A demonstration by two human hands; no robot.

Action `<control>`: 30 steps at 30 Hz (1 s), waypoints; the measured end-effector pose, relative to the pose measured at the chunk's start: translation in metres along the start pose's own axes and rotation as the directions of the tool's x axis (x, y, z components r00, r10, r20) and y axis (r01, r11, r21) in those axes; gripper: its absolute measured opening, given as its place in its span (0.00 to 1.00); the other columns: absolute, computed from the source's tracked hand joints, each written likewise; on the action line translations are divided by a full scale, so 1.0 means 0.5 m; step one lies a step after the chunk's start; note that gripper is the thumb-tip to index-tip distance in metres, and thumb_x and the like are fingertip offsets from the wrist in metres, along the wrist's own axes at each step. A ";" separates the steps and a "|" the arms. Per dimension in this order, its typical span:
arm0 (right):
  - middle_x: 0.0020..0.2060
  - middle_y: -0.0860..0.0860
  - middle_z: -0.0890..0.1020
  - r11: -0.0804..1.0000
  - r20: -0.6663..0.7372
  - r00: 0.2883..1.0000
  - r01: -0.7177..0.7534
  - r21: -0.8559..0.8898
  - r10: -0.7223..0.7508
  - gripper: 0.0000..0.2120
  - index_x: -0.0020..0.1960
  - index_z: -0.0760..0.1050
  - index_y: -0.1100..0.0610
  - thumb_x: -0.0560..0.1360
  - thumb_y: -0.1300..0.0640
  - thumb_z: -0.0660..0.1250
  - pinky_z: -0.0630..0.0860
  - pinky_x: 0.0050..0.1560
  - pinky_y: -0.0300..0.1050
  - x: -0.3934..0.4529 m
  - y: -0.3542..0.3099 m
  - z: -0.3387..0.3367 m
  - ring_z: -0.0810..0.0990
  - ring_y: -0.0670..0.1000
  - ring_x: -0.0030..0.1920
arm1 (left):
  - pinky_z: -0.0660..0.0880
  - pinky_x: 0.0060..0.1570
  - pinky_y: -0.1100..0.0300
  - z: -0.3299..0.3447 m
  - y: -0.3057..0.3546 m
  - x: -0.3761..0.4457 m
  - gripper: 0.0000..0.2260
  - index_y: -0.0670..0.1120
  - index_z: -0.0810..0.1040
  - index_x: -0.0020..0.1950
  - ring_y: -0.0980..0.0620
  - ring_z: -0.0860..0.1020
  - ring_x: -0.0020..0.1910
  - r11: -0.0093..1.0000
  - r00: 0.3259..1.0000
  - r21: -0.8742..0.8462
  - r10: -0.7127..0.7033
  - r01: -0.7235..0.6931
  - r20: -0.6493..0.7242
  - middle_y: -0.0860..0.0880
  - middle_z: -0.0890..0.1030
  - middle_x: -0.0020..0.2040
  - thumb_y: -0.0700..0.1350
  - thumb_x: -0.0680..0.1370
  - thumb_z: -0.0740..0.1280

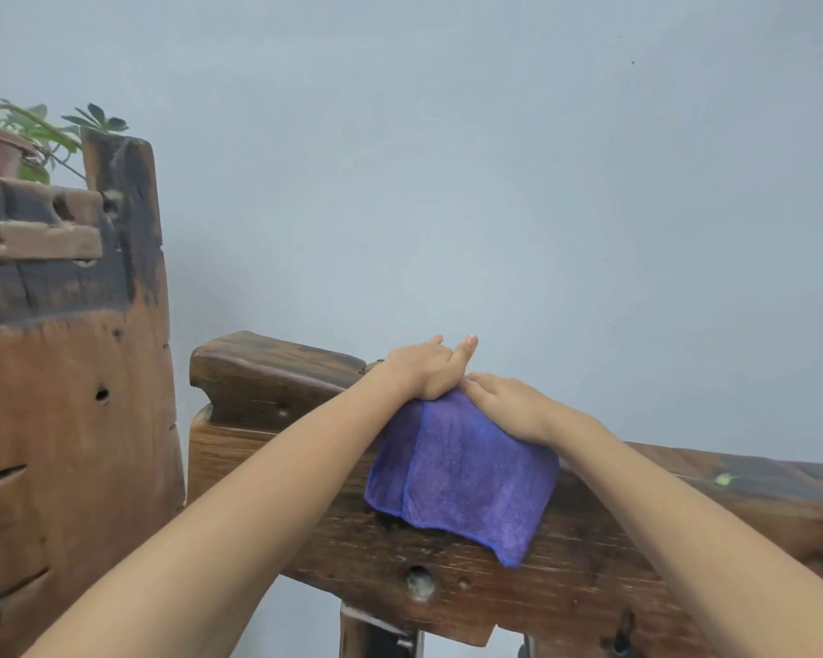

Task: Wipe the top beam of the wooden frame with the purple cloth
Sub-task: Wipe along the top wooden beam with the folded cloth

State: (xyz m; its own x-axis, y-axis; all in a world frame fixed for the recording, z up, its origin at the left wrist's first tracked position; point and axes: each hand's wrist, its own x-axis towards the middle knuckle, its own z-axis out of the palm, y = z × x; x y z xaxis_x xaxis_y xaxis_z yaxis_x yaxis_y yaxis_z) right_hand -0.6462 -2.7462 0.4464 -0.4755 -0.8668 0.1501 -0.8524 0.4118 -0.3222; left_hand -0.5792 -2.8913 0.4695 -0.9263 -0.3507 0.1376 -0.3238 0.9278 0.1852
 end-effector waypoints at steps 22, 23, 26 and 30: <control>0.84 0.56 0.47 0.969 -0.034 0.999 0.002 -0.247 -0.011 0.29 0.84 0.46 0.60 0.86 0.52 0.46 0.41 0.81 0.46 -0.154 -0.022 0.046 0.43 0.53 0.84 | 0.53 0.77 0.49 0.028 0.024 -0.201 0.28 0.40 0.60 0.79 0.44 0.59 0.79 0.956 0.969 0.166 0.246 -0.241 -0.011 0.40 0.65 0.79 0.56 0.86 0.47; 0.84 0.57 0.50 0.970 -0.035 0.999 0.014 -0.244 -0.023 0.27 0.84 0.49 0.60 0.86 0.55 0.44 0.43 0.82 0.49 -0.147 -0.022 0.044 0.45 0.55 0.83 | 0.53 0.77 0.47 0.027 0.023 -0.196 0.25 0.41 0.58 0.80 0.42 0.60 0.78 0.967 0.973 0.116 0.231 -0.228 -0.012 0.40 0.66 0.78 0.52 0.86 0.44; 0.75 0.62 0.65 0.978 -0.104 0.995 -0.030 -0.205 0.009 0.23 0.81 0.57 0.60 0.86 0.60 0.45 0.56 0.78 0.55 -0.115 -0.018 0.048 0.61 0.64 0.76 | 0.53 0.76 0.51 0.025 0.020 -0.179 0.32 0.45 0.62 0.79 0.44 0.61 0.79 0.962 0.963 0.037 0.270 -0.270 -0.002 0.43 0.69 0.77 0.59 0.84 0.35; 0.74 0.57 0.70 0.990 -0.080 0.996 -0.039 -0.134 0.028 0.24 0.80 0.60 0.55 0.86 0.58 0.43 0.64 0.74 0.57 -0.069 -0.010 0.040 0.68 0.62 0.71 | 0.46 0.79 0.52 0.029 0.039 -0.141 0.47 0.47 0.69 0.77 0.52 0.65 0.77 0.952 0.953 0.039 0.303 -0.303 -0.006 0.48 0.74 0.74 0.69 0.75 0.28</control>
State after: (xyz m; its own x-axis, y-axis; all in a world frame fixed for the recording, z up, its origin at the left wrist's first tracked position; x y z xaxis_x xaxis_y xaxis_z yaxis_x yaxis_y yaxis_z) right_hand -0.6211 -2.7240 0.4244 -0.5151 -0.8296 0.2153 -0.8548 0.4790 -0.1996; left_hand -0.5231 -2.8470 0.4493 -0.9797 -0.0538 0.1929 -0.0355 0.9946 0.0972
